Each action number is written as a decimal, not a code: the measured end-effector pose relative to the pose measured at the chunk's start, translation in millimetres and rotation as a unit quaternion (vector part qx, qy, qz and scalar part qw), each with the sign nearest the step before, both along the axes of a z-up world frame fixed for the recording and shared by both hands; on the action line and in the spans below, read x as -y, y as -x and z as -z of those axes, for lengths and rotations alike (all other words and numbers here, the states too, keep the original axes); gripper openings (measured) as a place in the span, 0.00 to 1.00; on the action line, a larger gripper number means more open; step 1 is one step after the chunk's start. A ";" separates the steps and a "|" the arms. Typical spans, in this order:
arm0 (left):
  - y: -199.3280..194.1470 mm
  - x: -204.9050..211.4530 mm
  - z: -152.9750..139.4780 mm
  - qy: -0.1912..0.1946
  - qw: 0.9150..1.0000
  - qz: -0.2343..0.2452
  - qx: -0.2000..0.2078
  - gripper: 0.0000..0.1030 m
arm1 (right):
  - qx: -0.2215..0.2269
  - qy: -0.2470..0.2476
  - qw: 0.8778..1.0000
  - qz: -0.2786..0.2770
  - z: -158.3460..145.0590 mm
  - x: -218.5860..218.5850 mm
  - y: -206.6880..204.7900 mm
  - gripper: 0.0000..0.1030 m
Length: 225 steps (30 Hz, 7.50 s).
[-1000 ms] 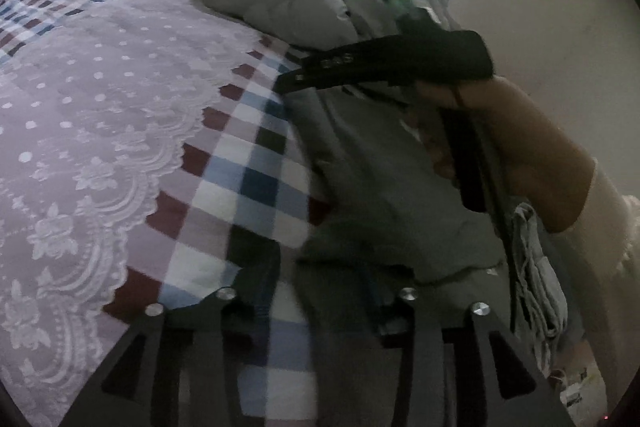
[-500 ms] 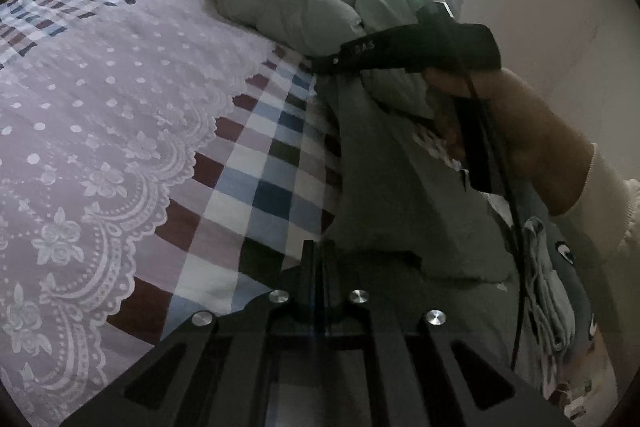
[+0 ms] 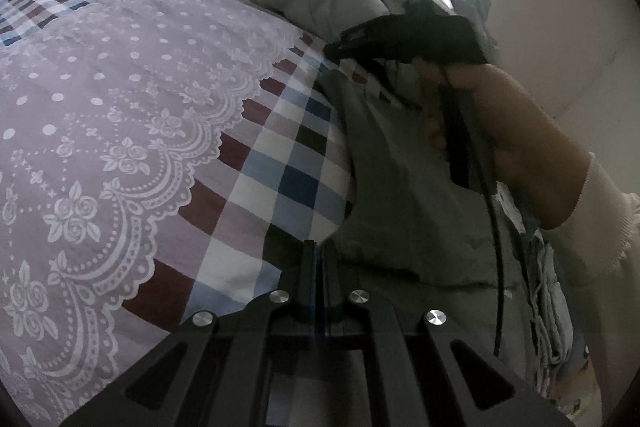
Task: Fold clothes
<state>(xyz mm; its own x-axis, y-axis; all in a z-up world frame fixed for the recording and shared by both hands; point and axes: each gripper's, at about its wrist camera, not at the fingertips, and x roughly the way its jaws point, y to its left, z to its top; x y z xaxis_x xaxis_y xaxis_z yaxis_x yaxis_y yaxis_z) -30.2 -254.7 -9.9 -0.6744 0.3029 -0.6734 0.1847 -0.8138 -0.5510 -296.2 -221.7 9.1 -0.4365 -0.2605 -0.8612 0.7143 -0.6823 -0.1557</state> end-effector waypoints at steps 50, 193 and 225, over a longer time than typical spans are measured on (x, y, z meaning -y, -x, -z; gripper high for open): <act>-32.3 -62.6 -84.8 0.185 0.971 -0.025 -0.150 0.81 | -0.064 0.183 0.917 0.349 -79.0 -511.7 -293.0 0.46; 14.0 -283.0 -316.8 0.038 0.955 0.223 -0.192 0.01 | -0.069 0.226 0.945 0.228 -60.8 -548.4 -336.8 0.89; 122.6 -75.5 -147.5 0.075 0.994 0.074 -0.035 0.02 | 0.040 0.175 0.952 0.247 8.4 -520.0 -214.3 0.20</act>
<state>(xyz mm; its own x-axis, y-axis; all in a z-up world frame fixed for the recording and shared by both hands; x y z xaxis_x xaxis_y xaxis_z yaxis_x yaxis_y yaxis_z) -152.7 -179.2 137.6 -0.6760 0.3019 -0.6722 0.0220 -0.9036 -0.4278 -81.9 298.3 0.7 -0.5178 -0.3169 -0.7947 0.2920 -0.9386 0.1840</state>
